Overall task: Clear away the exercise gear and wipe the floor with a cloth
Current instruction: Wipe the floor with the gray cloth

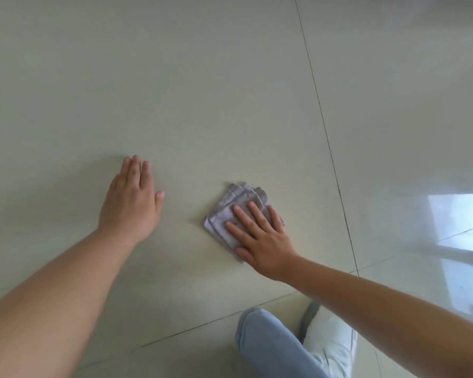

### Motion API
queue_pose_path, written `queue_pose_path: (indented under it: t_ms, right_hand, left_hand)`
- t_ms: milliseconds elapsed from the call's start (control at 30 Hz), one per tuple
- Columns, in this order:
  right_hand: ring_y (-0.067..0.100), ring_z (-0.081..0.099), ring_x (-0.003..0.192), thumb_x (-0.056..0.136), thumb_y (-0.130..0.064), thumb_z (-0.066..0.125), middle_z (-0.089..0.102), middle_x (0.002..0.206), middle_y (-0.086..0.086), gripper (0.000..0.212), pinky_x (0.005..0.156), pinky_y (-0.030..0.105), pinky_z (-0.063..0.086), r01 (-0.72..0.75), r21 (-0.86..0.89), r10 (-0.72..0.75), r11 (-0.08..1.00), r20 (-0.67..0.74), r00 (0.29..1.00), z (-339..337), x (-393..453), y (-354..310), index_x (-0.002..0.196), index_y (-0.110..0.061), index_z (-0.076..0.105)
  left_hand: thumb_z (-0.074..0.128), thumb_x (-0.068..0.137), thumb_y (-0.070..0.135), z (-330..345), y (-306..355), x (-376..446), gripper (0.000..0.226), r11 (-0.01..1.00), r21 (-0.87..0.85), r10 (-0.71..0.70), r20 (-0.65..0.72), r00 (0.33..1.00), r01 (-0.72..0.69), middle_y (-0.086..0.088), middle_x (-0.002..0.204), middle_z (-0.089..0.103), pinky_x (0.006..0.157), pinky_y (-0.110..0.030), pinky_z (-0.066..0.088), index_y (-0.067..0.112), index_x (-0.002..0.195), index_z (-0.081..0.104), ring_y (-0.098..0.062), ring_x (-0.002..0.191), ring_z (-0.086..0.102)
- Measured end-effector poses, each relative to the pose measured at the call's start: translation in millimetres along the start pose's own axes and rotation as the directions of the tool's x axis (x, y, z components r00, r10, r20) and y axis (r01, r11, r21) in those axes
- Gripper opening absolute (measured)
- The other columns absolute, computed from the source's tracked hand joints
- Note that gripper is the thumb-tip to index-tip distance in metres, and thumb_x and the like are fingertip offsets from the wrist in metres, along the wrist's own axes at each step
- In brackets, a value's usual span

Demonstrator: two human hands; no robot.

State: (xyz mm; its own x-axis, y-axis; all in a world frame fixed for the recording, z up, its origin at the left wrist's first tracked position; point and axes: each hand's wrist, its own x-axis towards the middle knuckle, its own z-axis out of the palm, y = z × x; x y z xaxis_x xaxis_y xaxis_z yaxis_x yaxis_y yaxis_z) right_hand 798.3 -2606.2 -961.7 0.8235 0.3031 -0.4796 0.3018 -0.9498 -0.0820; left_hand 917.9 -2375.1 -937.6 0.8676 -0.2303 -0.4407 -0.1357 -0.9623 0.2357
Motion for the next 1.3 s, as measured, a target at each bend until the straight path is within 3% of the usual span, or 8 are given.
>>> queue_pose_path:
  t_ms: [200,333,500,633,733,1000,1133,1300]
  right_hand:
    - [0.027,0.004,0.143,0.084,-0.066,-0.013,0.006,0.149,0.002,0.08,0.114,0.045,0.006,-0.439,0.125,0.432,0.89,0.074,0.899,12.5,-67.1,121.2,0.146,-0.02,0.006]
    - [0.024,-0.016,0.145,0.096,-0.048,0.014,-0.015,0.158,0.003,0.06,0.117,0.045,-0.01,-0.667,0.3,0.666,0.682,0.122,0.736,-27.6,2.6,157.7,0.148,-0.024,-0.003]
    - [0.028,-0.008,0.146,0.098,-0.041,0.023,-0.006,0.159,0.005,0.056,0.116,0.049,-0.007,-0.432,0.291,0.438,0.854,0.047,0.898,-56.2,71.2,107.0,0.149,-0.025,0.006]
    - [0.029,0.036,0.133,0.081,-0.044,0.032,0.054,0.138,0.003,0.054,0.111,0.045,0.009,-0.046,0.132,0.069,0.99,-0.172,0.983,-13.3,31.6,20.4,0.13,-0.029,0.05]
    - [0.02,0.001,0.146,0.092,-0.046,0.025,0.035,0.148,-0.005,0.046,0.113,0.042,0.001,0.068,0.056,-0.063,0.996,-0.092,0.994,17.6,-28.4,31.4,0.137,-0.034,0.031]
    - [0.027,0.0,0.147,0.089,-0.056,0.007,0.004,0.159,0.004,0.068,0.117,0.047,0.002,-0.45,0.192,0.461,0.872,-0.014,0.887,-42.7,34.9,153.3,0.149,-0.024,0.012]
    - [0.026,-0.012,0.146,0.099,-0.038,0.021,-0.011,0.158,0.002,0.056,0.117,0.048,-0.007,-0.593,0.309,0.628,0.744,-0.018,0.778,-104.9,150.5,176.7,0.149,-0.024,0.001]
    - [0.026,-0.015,0.145,0.099,-0.039,0.015,-0.014,0.158,0.002,0.054,0.116,0.049,-0.009,-0.499,0.276,0.523,0.822,-0.017,0.852,-145.4,234.2,128.1,0.149,-0.026,-0.003]
  left_hand:
    - [0.051,0.094,0.02,21.6,66.9,23.0,0.066,0.997,-0.032,0.063,-0.048,0.997,-0.064,-0.027,0.154,0.012,0.118,-0.045,0.013,-0.011,0.144,0.021,-0.038,0.146,0.01]
    - [0.065,0.085,0.015,37.5,71.3,23.2,0.07,0.997,0.009,0.079,-0.072,0.994,-0.078,-0.034,0.148,0.025,0.113,-0.053,0.02,-0.018,0.137,0.031,-0.046,0.139,0.023]
    - [0.069,0.076,0.013,35.2,71.0,24.7,0.06,0.996,0.055,0.07,-0.078,0.994,-0.066,-0.042,0.13,0.046,0.094,-0.061,0.042,-0.023,0.12,0.05,-0.055,0.12,0.048]
    - [0.037,0.078,0.027,17.3,66.3,30.5,0.061,0.989,0.104,0.11,-0.094,0.989,-0.1,-0.042,0.117,0.056,0.077,-0.059,0.051,-0.021,0.111,0.057,-0.054,0.103,0.06]
    - [0.046,0.085,0.021,8.0,52.5,33.5,0.06,0.998,0.061,0.016,-0.164,0.986,-0.006,-0.043,0.132,0.042,0.095,-0.061,0.041,-0.023,0.125,0.044,-0.055,0.122,0.045]
    - [0.053,0.093,0.023,11.2,19.9,49.5,0.072,0.998,0.033,-0.045,-0.122,0.991,0.05,-0.027,0.155,0.007,0.118,-0.044,0.007,-0.012,0.144,0.016,-0.037,0.146,0.007]
    - [0.048,0.088,0.031,16.5,19.5,50.2,0.071,0.998,0.01,-0.054,-0.143,0.988,0.056,-0.038,0.143,0.029,0.109,-0.057,0.026,-0.021,0.134,0.033,-0.051,0.134,0.03]
    - [0.033,0.078,0.037,17.8,17.0,51.9,0.076,0.999,-0.005,-0.051,-0.096,0.994,0.051,-0.041,0.13,0.046,0.095,-0.06,0.039,-0.023,0.122,0.047,-0.055,0.119,0.048]
